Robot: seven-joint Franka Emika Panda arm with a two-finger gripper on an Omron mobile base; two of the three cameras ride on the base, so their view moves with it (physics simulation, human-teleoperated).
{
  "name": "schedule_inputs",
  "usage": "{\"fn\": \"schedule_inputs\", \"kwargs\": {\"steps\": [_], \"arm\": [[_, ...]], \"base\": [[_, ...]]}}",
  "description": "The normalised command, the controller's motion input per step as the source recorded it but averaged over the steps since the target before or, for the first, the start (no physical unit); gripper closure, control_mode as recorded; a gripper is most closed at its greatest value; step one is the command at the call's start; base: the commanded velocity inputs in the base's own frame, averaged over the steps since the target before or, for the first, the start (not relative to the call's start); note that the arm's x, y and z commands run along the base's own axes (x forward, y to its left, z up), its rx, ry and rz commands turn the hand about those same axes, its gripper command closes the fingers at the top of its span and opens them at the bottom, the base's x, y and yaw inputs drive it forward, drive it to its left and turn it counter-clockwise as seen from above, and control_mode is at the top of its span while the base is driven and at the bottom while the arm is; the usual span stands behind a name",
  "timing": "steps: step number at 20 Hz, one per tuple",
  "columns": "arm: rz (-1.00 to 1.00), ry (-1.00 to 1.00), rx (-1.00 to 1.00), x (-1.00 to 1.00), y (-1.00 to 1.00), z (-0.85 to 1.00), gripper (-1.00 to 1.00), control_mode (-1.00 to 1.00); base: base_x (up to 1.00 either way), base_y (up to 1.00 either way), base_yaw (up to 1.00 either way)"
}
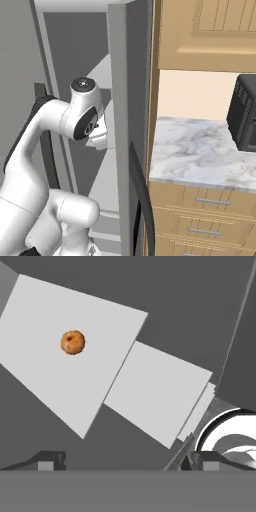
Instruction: Take the tangerine, pear, and garlic from the freezer and place them in the bowl on the counter.
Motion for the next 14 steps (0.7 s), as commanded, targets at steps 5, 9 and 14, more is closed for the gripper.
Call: {"fn": "schedule_inputs", "kwargs": {"steps": [5,9,14], "arm": [[0.00,0.05,0.01,0.34,-0.01,-0.38,-1.00,-1.00],[0.00,0.00,0.00,0.36,-0.13,-0.26,-1.00,-1.00],[0.00,-0.01,0.00,0.45,-0.14,-0.21,-1.00,-1.00]], "base": [[0.00,0.00,0.00],[0.00,0.00,0.00],[0.00,0.00,0.00]]}}
